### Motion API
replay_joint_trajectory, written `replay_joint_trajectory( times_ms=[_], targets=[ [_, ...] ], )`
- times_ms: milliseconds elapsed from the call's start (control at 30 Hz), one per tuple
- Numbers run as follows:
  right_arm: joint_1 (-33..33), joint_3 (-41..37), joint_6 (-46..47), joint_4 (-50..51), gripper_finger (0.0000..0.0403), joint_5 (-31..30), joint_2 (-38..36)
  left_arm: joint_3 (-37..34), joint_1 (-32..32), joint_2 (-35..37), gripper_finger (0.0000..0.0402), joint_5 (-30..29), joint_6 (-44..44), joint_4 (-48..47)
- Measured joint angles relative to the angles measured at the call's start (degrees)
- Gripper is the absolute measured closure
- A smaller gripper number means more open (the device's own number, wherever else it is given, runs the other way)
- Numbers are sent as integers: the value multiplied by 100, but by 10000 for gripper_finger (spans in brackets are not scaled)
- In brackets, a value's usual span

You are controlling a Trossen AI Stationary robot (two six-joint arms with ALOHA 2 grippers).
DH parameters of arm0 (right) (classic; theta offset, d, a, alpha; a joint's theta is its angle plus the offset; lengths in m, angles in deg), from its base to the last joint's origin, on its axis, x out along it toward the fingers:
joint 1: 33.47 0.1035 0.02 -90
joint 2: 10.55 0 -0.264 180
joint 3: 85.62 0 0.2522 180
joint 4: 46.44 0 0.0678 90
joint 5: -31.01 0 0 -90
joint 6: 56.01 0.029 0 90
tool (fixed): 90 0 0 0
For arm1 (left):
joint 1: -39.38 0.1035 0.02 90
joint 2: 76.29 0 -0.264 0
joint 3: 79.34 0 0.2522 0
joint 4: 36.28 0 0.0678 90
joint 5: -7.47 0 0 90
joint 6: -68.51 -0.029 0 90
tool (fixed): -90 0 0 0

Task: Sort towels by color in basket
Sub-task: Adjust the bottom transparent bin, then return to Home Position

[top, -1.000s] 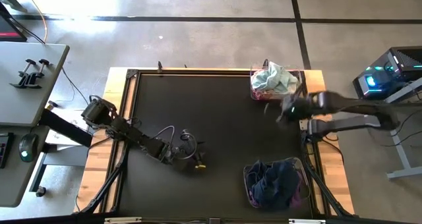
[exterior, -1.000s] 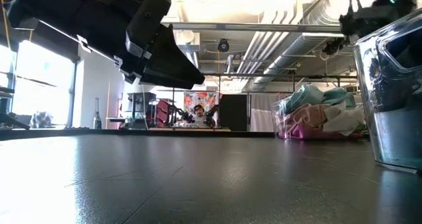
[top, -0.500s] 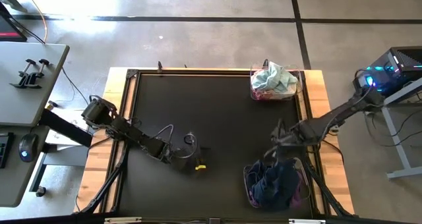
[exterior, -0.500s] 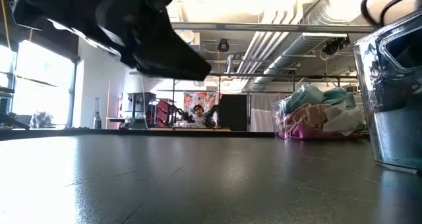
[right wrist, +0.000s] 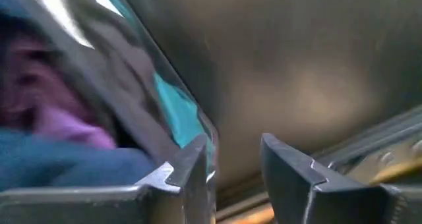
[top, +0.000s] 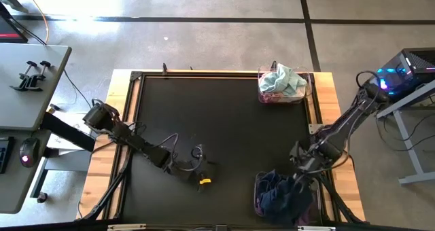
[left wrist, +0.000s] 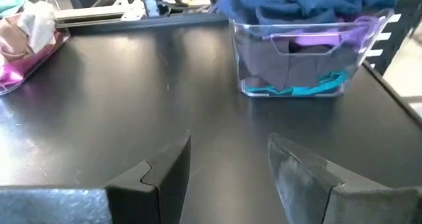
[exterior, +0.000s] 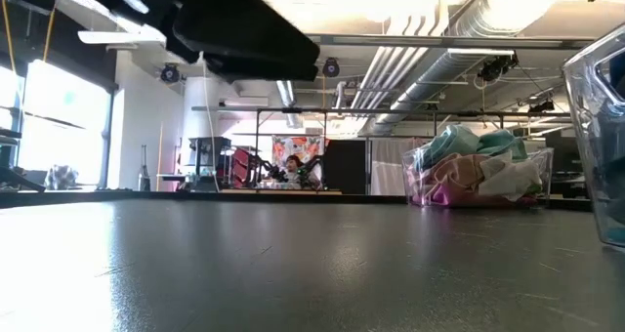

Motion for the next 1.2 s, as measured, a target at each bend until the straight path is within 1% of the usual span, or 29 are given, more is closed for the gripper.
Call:
replay_joint_trajectory(
  times_ms=[67, 100, 167, 233, 267, 300, 333, 400, 467, 500, 567, 633, 700, 800, 867, 933, 1000, 1100, 1200],
  targets=[
    [187, 277, -179, 252, 270, -685, -4, 211, 2, 0, 214, 0, -4, -324],
    [293, 421, -276, 380, 270, -1148, -4, 333, 25, 0, 214, 2, -7, -469],
    [486, 627, -563, 525, 270, -2287, -7, 564, 107, 0, 214, 81, -3, -748],
    [644, 673, -920, 496, 270, -3583, -7, 766, 238, 1, 214, 404, -128, -1068],
    [698, 649, -1074, 487, 270, -4112, -7, 864, 292, 2, 214, 546, -227, -1276],
    [721, 604, -1218, 456, 270, -4498, -8, 971, 343, 11, 214, 619, -331, -1594],
    [719, 549, -1367, 422, 270, -4726, -23, 1071, 380, 68, 214, 618, -411, -2035],
    [662, 360, -1622, 189, 270, -5010, -138, 1211, 444, 232, 214, 353, -383, -3013],
    [549, 63, -2007, -482, 274, -5231, -391, 1221, 484, 482, 214, -62, -244, -3607],
    [463, -144, -2375, -1006, 278, -5262, -544, 1166, 503, 645, 214, -212, -229, -3790],
    [256, -663, -3296, -2295, 290, -5095, -893, 965, 550, 996, 214, -238, -287, -3949],
    [-86, -1251, -4244, -3629, 306, -4694, -1257, 613, 662, 1394, 214, 146, -358, -3898],
    [-588, -1810, -5076, -4847, 324, -4309, -1611, 172, 837, 1791, 218, 564, -428, -3519],
    [-1468, -2337, -6251, -6169, 350, -3369, -2154, -564, 1200, 2428, 227, 999, -571, -2730],
    [-2031, -2475, -6775, -6431, 366, -2721, -2571, -1039, 1471, 2855, 234, 1251, -562, -2284],
    [-2491, -2506, -7069, -6394, 381, -2356, -2983, -1456, 1704, 3315, 241, 1358, -547, -1876],
    [-2830, -2551, -7271, -6271, 393, -2067, -3447, -1827, 1902, 3802, 247, 1246, -414, -1647],
    [-3114, -2585, -7424, -5891, 401, -1609, -4110, -2350, 2123, 4544, 255, 935, 15, -1424],
    [-3195, -2717, -7452, -5760, 400, -1456, -4701, -2878, 2228, 5311, 263, 897, 94, -1204]
  ],
)
